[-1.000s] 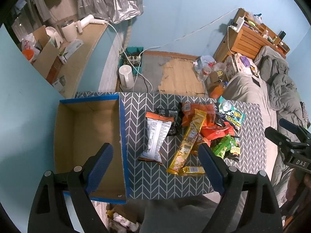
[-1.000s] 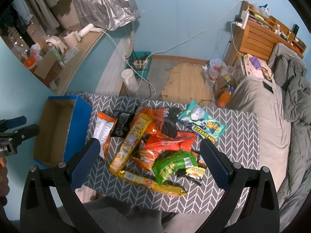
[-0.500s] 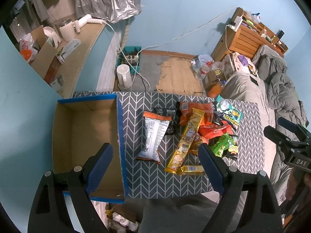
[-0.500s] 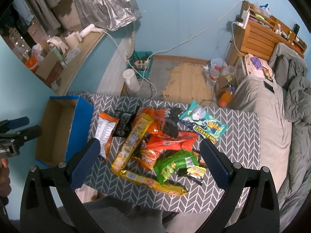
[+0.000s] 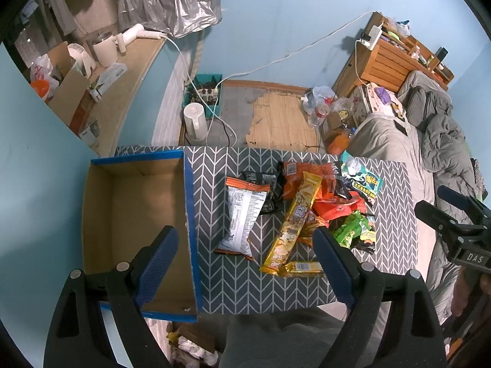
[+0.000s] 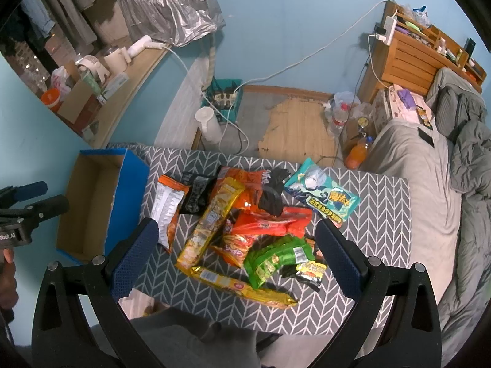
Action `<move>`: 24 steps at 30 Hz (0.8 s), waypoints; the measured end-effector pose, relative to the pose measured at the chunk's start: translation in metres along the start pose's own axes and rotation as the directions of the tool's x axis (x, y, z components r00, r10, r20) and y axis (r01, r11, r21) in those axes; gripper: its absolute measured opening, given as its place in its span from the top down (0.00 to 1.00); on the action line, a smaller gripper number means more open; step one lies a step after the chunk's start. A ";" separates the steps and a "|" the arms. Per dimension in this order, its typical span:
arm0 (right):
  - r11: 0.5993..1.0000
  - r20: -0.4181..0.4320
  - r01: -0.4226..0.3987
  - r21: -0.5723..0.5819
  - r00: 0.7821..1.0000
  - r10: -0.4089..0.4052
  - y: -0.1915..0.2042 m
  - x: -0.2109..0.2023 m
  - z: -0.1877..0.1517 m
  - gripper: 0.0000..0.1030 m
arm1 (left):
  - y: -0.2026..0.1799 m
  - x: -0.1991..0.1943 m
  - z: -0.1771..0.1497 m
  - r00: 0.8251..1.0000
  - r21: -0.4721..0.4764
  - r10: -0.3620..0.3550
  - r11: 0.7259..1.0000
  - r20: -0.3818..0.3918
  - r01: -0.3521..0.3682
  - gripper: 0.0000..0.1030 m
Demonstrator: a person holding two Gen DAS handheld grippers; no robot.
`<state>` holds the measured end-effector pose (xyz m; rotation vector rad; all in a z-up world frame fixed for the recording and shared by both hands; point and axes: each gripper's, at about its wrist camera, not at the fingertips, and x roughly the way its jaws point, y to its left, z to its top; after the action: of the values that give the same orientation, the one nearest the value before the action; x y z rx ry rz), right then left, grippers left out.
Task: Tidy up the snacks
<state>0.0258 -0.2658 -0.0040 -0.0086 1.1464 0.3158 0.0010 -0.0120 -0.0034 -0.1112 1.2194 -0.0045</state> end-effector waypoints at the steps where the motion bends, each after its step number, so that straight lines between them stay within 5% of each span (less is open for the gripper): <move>1: 1.000 0.000 0.000 0.002 1.000 0.000 0.000 0.000 0.001 0.03 | -0.001 0.000 0.001 1.000 0.001 0.000 1.000 0.000 0.000 0.12; 24: 0.997 -0.076 -0.014 -0.081 0.997 0.008 -0.016 0.031 -0.012 0.03 | -0.014 0.046 -0.017 0.997 0.081 0.019 0.997 -0.081 -0.012 0.12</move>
<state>0.0306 -0.2755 -0.0396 -0.0866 1.2085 0.3747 0.0014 -0.0300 -0.0515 -0.0319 1.3000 -0.0447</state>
